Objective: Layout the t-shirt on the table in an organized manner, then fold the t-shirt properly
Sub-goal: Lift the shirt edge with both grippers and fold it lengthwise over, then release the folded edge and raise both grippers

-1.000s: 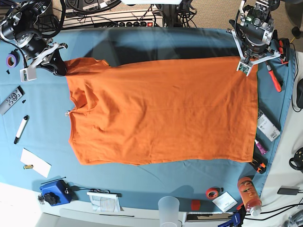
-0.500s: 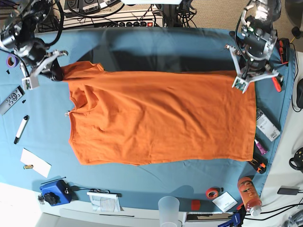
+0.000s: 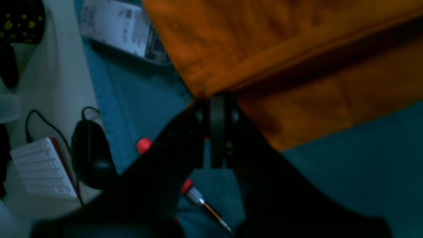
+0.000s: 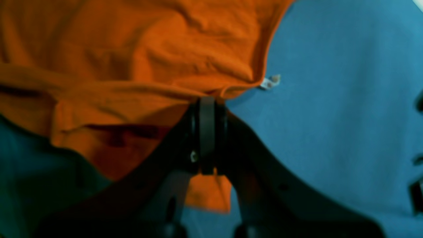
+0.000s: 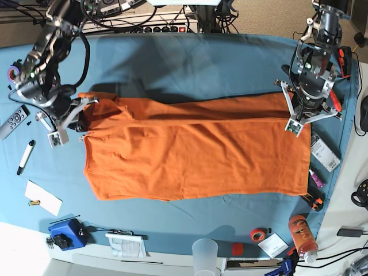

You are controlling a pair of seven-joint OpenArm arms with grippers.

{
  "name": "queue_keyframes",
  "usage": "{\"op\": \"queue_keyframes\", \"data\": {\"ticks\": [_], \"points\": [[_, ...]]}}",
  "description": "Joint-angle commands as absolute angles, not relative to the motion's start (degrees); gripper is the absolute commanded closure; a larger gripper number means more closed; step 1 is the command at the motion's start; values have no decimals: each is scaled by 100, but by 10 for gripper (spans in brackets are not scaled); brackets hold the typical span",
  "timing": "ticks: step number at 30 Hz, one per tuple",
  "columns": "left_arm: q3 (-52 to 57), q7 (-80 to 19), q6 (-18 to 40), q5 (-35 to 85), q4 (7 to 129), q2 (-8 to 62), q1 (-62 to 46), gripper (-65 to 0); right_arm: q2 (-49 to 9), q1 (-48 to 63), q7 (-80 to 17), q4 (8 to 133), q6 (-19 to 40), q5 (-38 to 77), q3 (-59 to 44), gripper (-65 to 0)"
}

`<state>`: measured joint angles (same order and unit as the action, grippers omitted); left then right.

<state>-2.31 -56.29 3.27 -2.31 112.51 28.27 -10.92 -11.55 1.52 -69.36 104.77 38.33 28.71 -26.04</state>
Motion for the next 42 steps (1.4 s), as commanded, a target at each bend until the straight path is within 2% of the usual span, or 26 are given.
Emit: {"op": "queue_keyframes", "data": {"ticks": [1,13,22,23,24,26,28,32,36,42], "points": [[-198,-5511,281,-318,11249,2895,-950,0,-1240,-60,-6735,10396,3854,2908,-2604,0],[-198,-5199,591,395,10175,2888,-108,0,-1238,-1483,-6475,8276,4000,2847,-2580,0],[-198,-5113,576,663,9935,2891,97,0,-1240,-1765,-6386,7863,4000,2847,-2053,0],[-198,-5109,537,666,9937,2891,97,-17,-1238,-1780,-6390,7863,4000,2867,-2008,0],[-198,-5098,491,666,9937,2891,97,-73,-1240,-1791,-6390,7863,4000,2873,-1979,0],[-198,-5111,320,589,9948,2888,99,-184,-1240,-1835,-6379,7865,4000,2921,-1979,-114],[-198,-5238,-93,412,10031,2888,97,-247,-1245,-1918,-6388,7870,4000,2978,-1999,-190],[-198,-5673,-674,-5,10416,2891,97,-252,-1382,-2128,-6547,7876,3940,3424,-1999,-192],[-198,-6313,-823,-161,10833,2877,14,-251,-1651,-2259,-6978,7968,3942,4088,-1999,-191],[-198,-6573,-967,-456,11397,2803,-845,-251,-1949,-2161,-7686,8455,3942,4539,-2440,-189]]}}
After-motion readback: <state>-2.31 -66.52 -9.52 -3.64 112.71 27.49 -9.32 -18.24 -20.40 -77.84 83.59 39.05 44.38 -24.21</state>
